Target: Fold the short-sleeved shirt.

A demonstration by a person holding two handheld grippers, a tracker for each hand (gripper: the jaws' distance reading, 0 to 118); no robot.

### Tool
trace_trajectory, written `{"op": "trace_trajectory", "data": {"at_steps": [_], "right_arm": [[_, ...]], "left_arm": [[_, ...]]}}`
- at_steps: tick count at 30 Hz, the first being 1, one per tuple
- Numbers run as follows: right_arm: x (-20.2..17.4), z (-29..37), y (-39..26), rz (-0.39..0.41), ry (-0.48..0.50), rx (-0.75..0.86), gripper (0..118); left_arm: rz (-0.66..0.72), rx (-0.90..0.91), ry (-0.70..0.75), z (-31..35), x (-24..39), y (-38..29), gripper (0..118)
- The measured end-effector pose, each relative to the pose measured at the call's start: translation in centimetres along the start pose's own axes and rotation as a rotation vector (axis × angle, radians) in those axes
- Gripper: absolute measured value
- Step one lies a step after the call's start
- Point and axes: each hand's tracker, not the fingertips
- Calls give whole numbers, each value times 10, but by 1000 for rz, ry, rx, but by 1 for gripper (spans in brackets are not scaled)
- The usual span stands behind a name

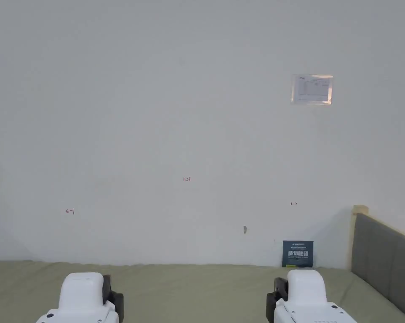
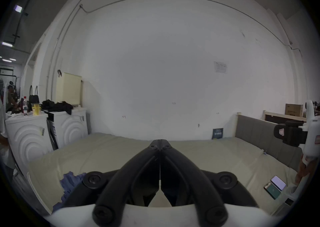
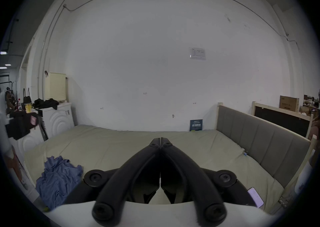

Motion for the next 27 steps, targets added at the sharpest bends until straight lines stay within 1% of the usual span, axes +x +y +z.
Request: {"op": "trace_trajectory", "data": {"at_steps": [1,3,7,11,14,17,19,22,24,26,27], "right_arm": [[1,0,1,2,4,-6,0],[1,0,1,38,-25,4,0],[5,6,3,25,-20,-1,0],[-1,2,2,39,-18,-2,0],[-17,-2,2,49,15,-3,0],[-48,-4,1,66,86,-2,0],[-73,-8,1,66,155,-5,0],[-116,-14,-7,71,251,-6,0],[-151,-9,-13,81,338,-18,0],[-179,-5,-22,91,402,-20,0],[-188,-4,-26,90,417,-22,0]], "left_arm": [[0,-10,-8,-3,0,-2,0],[-16,11,8,-2,4,-4,0],[-4,11,10,-1,5,-6,0],[-23,6,22,2,1,-6,0],[-26,10,54,11,-12,-5,0],[-41,12,116,24,-31,-7,0],[-63,11,164,40,-51,-8,0],[-76,-7,267,65,-89,-12,0],[-62,-17,329,85,-118,-14,0],[-60,-28,391,104,-142,-16,0],[-64,-39,408,111,-151,-17,0]]}}
